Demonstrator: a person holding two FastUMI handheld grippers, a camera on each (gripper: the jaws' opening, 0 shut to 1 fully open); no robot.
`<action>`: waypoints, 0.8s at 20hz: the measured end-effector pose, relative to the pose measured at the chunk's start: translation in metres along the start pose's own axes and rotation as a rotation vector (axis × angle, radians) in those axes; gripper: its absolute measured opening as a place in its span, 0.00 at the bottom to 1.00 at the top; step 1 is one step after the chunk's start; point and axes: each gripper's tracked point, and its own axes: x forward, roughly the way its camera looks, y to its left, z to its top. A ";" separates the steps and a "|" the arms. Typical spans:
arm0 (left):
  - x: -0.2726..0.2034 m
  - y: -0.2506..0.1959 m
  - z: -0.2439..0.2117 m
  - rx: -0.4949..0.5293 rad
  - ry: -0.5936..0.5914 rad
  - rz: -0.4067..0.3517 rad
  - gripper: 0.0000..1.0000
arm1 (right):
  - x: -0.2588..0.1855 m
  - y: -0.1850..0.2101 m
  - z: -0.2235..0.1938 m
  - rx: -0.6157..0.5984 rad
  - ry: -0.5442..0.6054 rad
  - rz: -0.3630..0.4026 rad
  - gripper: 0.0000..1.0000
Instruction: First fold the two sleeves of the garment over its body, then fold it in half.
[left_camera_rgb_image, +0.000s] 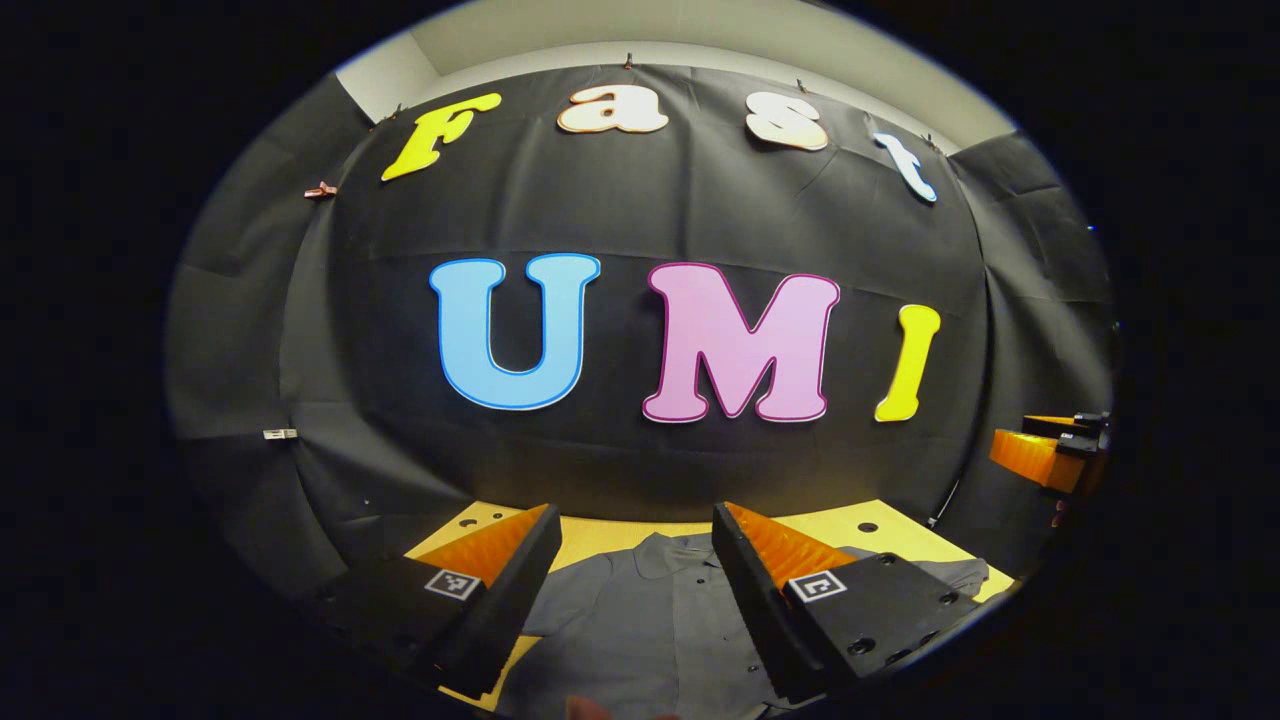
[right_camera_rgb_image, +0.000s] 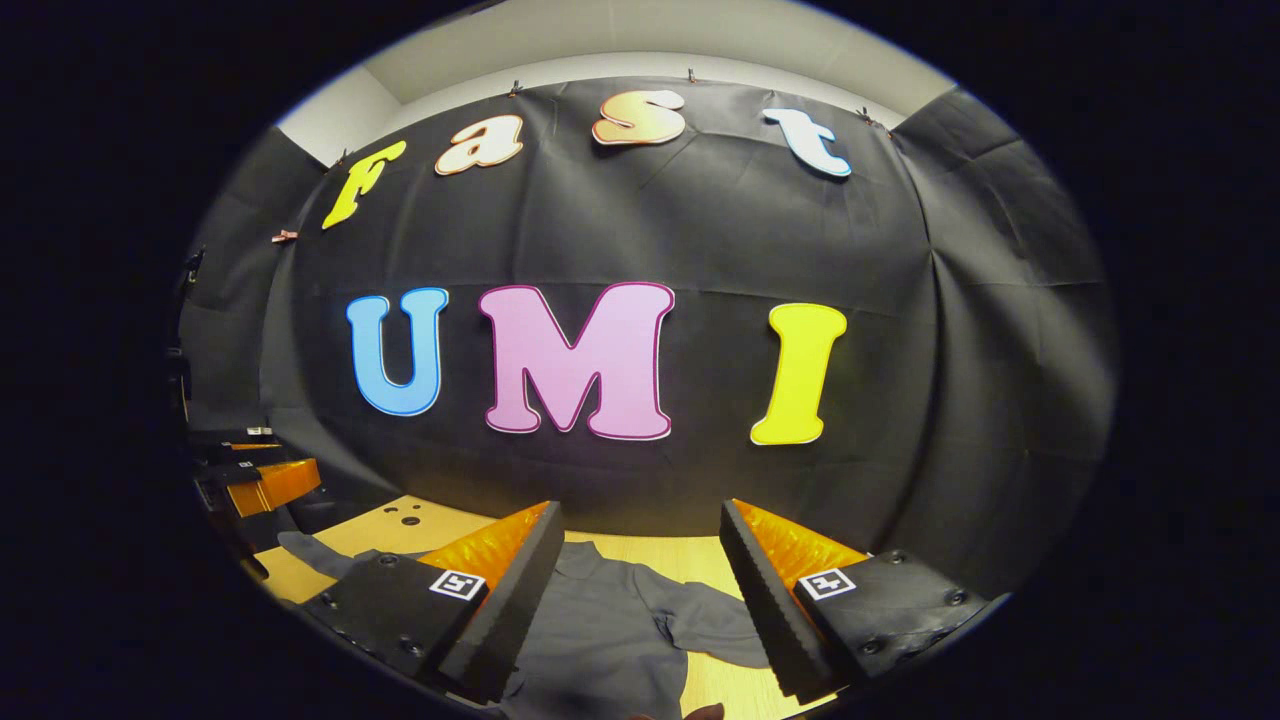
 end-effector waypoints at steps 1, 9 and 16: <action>0.000 -0.002 -0.001 0.003 0.000 -0.002 0.96 | 0.001 -0.004 -0.001 -0.003 0.001 -0.006 0.97; 0.008 -0.028 -0.009 0.011 0.017 -0.016 0.96 | 0.002 -0.103 -0.051 0.000 0.143 -0.139 0.98; 0.018 -0.057 -0.025 0.005 0.073 -0.003 0.96 | -0.008 -0.232 -0.170 0.027 0.414 -0.276 0.98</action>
